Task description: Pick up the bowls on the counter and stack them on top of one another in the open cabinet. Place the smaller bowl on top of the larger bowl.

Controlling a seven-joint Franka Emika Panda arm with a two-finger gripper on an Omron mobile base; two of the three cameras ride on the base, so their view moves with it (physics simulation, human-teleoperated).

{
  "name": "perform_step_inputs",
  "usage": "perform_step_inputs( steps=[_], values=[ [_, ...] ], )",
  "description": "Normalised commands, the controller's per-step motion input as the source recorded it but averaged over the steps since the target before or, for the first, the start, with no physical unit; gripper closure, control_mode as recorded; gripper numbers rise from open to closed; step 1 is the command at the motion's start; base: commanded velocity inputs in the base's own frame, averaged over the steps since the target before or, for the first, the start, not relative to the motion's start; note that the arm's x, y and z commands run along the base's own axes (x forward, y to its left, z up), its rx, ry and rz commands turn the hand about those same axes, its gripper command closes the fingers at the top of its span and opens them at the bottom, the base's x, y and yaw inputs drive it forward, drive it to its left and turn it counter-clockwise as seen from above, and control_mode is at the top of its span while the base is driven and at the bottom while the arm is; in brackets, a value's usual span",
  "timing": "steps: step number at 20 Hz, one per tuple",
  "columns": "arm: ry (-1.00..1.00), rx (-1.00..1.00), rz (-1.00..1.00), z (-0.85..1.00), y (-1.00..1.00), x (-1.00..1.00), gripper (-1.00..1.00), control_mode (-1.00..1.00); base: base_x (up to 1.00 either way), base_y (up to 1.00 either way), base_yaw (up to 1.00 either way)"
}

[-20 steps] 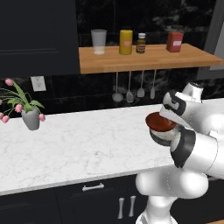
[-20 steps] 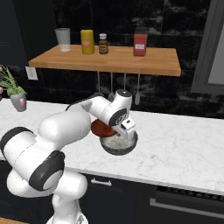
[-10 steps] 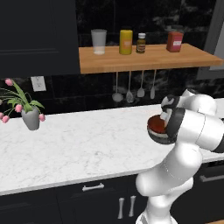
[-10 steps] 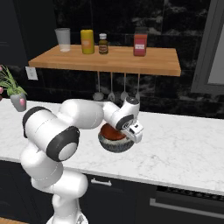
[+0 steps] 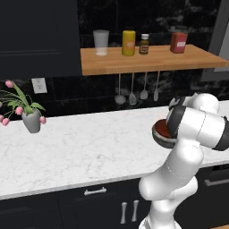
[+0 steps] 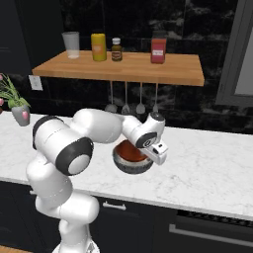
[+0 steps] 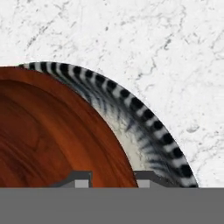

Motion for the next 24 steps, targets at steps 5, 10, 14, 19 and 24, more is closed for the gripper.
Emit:
perform_step_inputs(
  steps=[5,10,14,19,24],
  values=[
    [0.00,-0.03,0.05,-0.09,0.41,-0.33,1.00,-1.00,0.00,0.00,0.00],
    [0.00,-0.06,0.01,-0.16,0.25,0.03,-1.00,-1.00,0.00,0.00,0.00],
    [0.00,-0.01,0.00,0.06,-0.04,0.00,-1.00,-1.00,0.00,0.00,0.00],
    [-0.05,0.02,0.00,0.45,-0.23,-0.33,-1.00,-1.00,0.00,0.00,0.00],
    [-0.02,0.00,0.00,0.21,-0.04,-0.28,-1.00,-1.00,0.00,0.00,0.00]
  ],
)
